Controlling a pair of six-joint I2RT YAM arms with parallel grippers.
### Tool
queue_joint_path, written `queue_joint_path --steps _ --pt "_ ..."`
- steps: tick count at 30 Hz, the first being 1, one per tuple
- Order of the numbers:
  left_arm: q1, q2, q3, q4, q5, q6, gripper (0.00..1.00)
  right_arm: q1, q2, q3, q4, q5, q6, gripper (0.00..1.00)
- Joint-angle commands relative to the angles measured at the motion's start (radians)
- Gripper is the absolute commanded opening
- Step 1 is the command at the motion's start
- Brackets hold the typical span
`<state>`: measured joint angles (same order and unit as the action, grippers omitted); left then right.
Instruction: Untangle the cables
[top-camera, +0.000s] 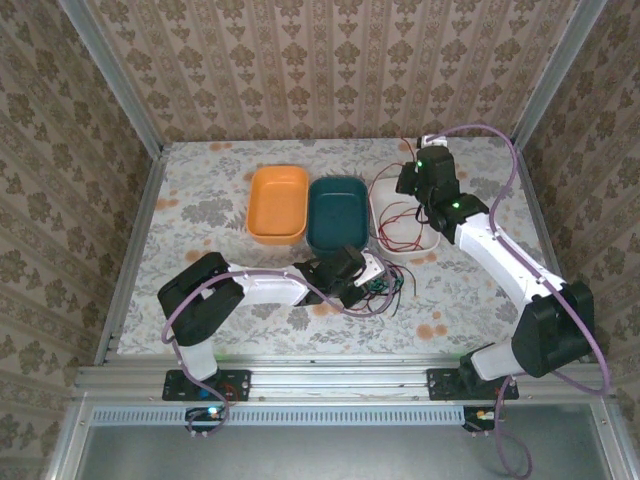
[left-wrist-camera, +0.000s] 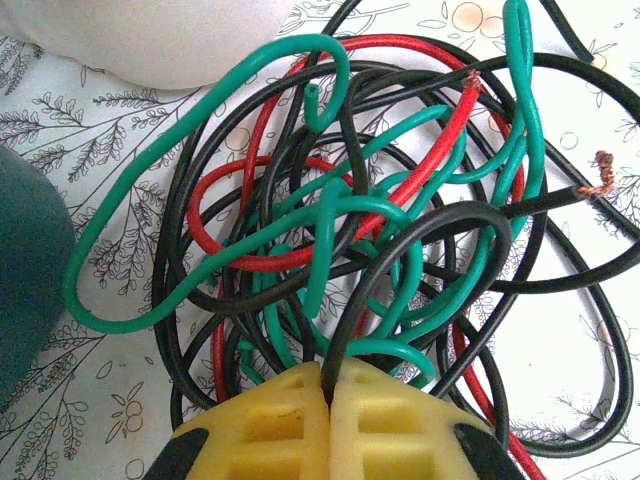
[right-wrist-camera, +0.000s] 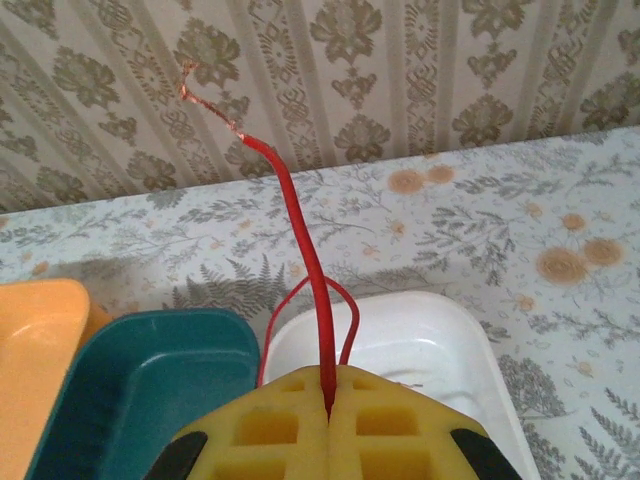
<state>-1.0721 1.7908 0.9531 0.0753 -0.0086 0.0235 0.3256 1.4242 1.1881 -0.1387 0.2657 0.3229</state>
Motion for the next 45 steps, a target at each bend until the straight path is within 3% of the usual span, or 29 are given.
queue_joint_path --steps 1,10,24,39,45 --pt "-0.002 -0.010 -0.015 -0.046 -0.022 -0.011 0.00 0.009 -0.028 0.105 0.017 -0.075 -0.019 0.00" --pt "-0.002 0.001 -0.002 -0.052 -0.014 -0.010 0.00 0.008 -0.073 0.288 0.049 -0.154 0.013 0.00" --pt "-0.002 0.012 0.005 -0.060 -0.005 -0.004 0.00 -0.022 -0.041 0.316 0.063 -0.108 0.047 0.00" --pt "-0.006 0.009 0.000 -0.060 -0.017 -0.004 0.00 -0.021 0.020 0.019 -0.131 0.050 0.087 0.00" --pt "-0.006 0.010 0.001 -0.060 -0.016 -0.004 0.00 -0.022 0.168 0.015 -0.298 -0.003 0.128 0.00"
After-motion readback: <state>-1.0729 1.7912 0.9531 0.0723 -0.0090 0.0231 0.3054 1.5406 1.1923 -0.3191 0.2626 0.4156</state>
